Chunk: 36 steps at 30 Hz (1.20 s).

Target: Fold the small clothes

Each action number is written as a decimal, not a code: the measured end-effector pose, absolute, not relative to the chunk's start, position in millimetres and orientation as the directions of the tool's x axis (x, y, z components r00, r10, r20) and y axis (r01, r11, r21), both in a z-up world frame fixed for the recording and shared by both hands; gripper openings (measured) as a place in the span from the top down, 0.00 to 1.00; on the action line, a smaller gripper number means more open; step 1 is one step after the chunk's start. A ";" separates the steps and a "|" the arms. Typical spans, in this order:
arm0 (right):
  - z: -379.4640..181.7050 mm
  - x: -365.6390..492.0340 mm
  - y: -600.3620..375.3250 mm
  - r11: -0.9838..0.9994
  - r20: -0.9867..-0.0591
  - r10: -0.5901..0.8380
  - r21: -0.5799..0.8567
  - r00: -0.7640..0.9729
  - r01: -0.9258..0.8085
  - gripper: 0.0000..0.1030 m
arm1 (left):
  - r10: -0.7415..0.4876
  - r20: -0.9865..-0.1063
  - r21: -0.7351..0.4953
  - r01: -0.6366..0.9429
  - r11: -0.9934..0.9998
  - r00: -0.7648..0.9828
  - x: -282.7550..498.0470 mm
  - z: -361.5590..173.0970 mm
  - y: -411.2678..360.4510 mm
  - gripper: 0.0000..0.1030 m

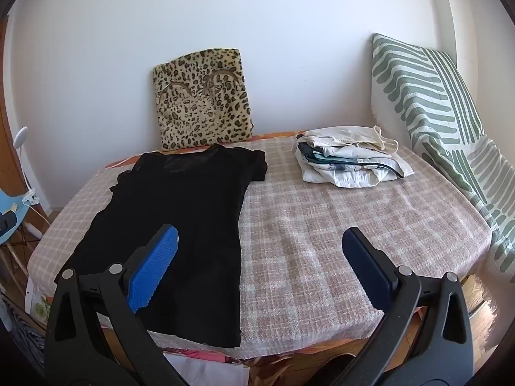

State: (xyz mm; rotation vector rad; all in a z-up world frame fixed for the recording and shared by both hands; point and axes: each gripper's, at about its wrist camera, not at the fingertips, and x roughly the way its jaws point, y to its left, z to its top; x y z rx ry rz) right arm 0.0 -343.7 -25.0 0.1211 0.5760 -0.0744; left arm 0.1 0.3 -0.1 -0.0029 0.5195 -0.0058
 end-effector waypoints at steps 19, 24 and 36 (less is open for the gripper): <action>-24.2 -0.9 -342.5 0.990 -0.546 -0.034 0.097 0.837 0.104 0.00 | -0.003 -0.484 -0.007 0.000 1.000 0.875 -3.4 7.0 -0.3 0.00; -24.7 -0.8 -341.6 0.990 -0.547 -0.033 0.097 0.837 0.103 0.00 | -0.005 -0.482 -0.005 0.002 1.000 0.876 -3.6 6.4 -0.7 0.00; -26.0 -0.5 -340.6 0.990 -0.547 -0.033 0.098 0.837 0.103 0.00 | -0.007 -0.486 0.001 0.009 1.000 0.874 -2.1 4.1 -4.0 0.00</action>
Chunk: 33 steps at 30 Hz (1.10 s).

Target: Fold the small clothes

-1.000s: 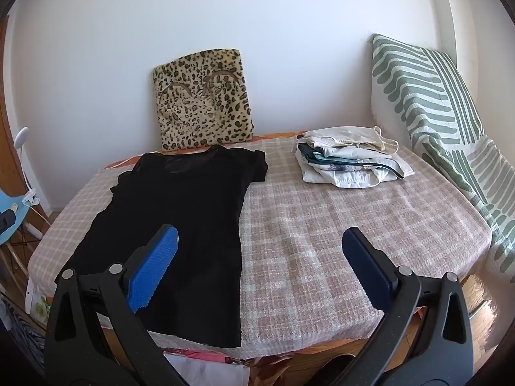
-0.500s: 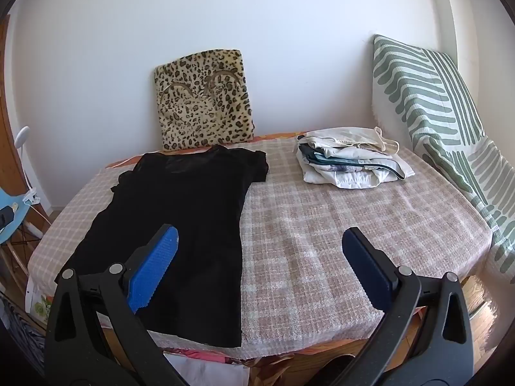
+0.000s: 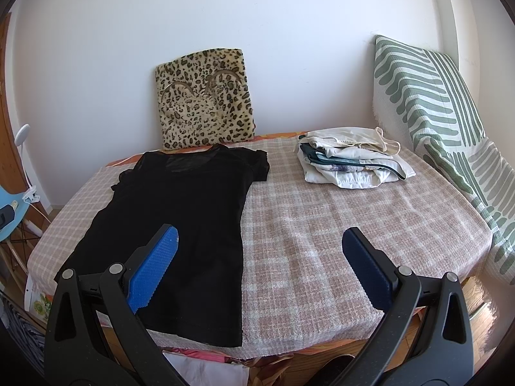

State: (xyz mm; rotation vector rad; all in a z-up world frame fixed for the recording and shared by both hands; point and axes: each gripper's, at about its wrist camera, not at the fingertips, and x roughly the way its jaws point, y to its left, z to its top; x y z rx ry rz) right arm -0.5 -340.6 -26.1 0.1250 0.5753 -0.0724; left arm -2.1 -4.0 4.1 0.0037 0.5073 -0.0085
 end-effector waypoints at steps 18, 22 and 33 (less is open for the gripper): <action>-26.3 0.2 -340.1 0.990 -0.548 -0.034 0.096 0.836 0.103 0.00 | -0.006 -0.483 -0.001 0.007 1.000 0.876 -2.8 3.9 -2.5 0.00; -26.4 0.1 -340.0 0.990 -0.547 -0.034 0.096 0.836 0.103 0.00 | -0.008 -0.484 -0.002 0.008 1.000 0.875 -3.0 3.7 -1.7 0.00; -26.7 0.3 -339.7 0.990 -0.548 -0.035 0.094 0.836 0.103 0.00 | -0.003 -0.484 0.005 0.006 1.000 0.875 -2.9 2.6 -2.6 0.00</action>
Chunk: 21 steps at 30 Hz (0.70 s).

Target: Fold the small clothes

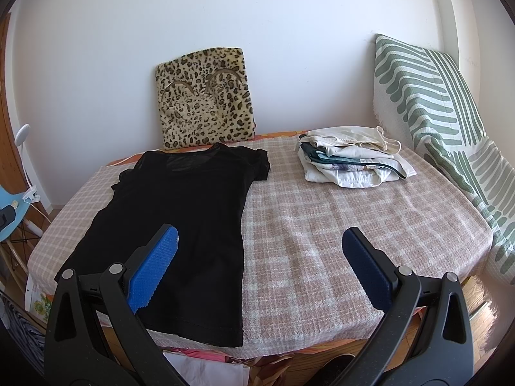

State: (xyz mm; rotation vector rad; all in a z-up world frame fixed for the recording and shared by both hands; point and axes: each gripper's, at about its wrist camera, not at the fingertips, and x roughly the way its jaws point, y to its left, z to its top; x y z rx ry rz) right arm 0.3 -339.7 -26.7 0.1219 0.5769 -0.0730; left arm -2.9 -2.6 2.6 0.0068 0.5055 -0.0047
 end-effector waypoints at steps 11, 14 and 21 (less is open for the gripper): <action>-27.1 0.9 -339.7 0.990 -0.548 -0.035 0.095 0.836 0.104 0.00 | 0.000 -0.484 0.002 0.002 1.000 0.875 -2.0 3.9 -2.2 0.00; -27.5 1.3 -339.6 0.990 -0.549 -0.034 0.095 0.835 0.103 0.00 | 0.000 -0.486 0.001 0.001 1.000 0.874 -1.7 3.6 -1.9 0.00; -28.5 5.1 -338.0 0.990 -0.550 -0.034 0.098 0.835 0.105 0.00 | 0.001 -0.494 -0.003 -0.003 1.000 0.869 2.3 1.5 -0.7 0.00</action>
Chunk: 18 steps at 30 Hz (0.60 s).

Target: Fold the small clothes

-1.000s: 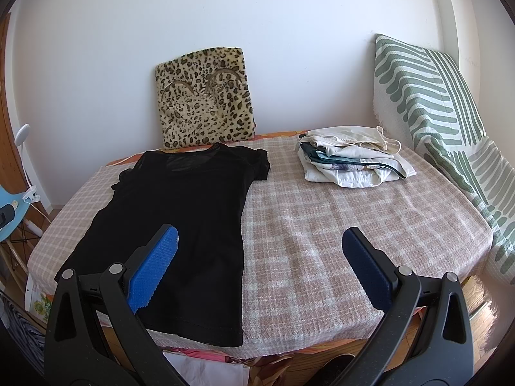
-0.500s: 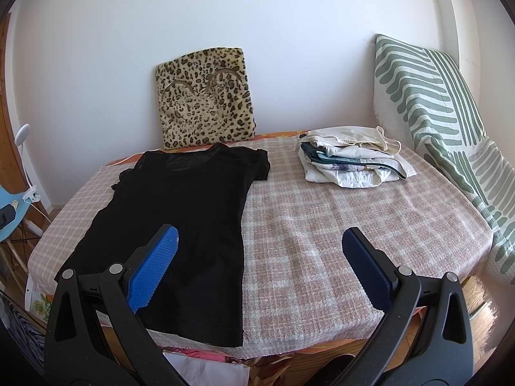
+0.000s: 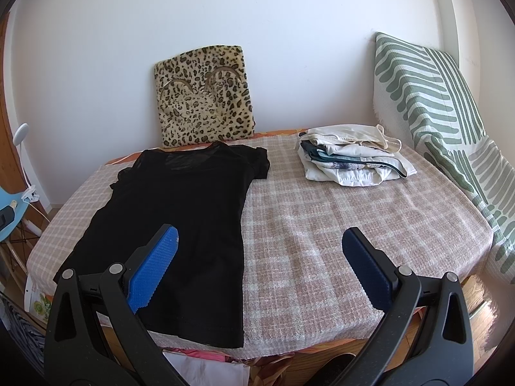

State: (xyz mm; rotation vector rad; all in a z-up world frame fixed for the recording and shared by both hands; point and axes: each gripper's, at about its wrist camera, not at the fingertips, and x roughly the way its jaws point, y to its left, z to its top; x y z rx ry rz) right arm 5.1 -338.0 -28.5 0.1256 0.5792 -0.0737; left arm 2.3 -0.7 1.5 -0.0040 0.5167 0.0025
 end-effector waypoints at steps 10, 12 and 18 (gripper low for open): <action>-23.9 16.4 -328.7 0.988 -0.551 -0.024 0.117 0.834 0.105 0.00 | 0.014 -0.518 -0.006 -0.020 1.000 0.856 12.7 -10.5 18.7 0.00; -22.8 20.4 -324.1 0.988 -0.549 -0.006 0.125 0.836 0.089 0.00 | 0.045 -0.519 0.015 -0.043 0.999 0.854 15.0 -11.8 26.0 0.00; -12.5 40.8 -298.0 0.994 -0.541 0.037 0.105 0.840 0.024 0.00 | 0.071 -0.549 0.063 -0.043 0.997 0.833 25.8 -19.9 51.1 0.00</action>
